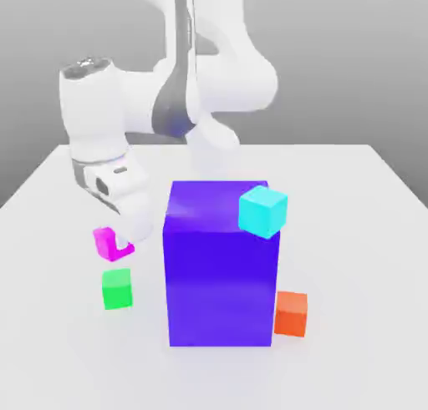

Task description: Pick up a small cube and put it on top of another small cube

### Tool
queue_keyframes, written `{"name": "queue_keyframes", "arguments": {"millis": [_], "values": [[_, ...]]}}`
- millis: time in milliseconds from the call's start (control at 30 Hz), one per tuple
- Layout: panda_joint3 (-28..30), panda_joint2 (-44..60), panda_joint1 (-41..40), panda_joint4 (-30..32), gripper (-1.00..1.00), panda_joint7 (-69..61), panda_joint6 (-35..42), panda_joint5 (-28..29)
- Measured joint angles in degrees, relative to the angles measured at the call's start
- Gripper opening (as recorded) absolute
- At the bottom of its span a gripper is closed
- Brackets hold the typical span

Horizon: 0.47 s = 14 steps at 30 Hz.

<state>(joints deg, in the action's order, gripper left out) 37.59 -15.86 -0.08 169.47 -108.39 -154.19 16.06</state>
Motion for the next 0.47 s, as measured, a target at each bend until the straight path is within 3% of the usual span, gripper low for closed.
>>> {"name": "queue_keyframes", "arguments": {"millis": [467], "values": [[4.62,15.05,9.78,0.35,-1.00,-12.73,-14.71,-18.68]]}}
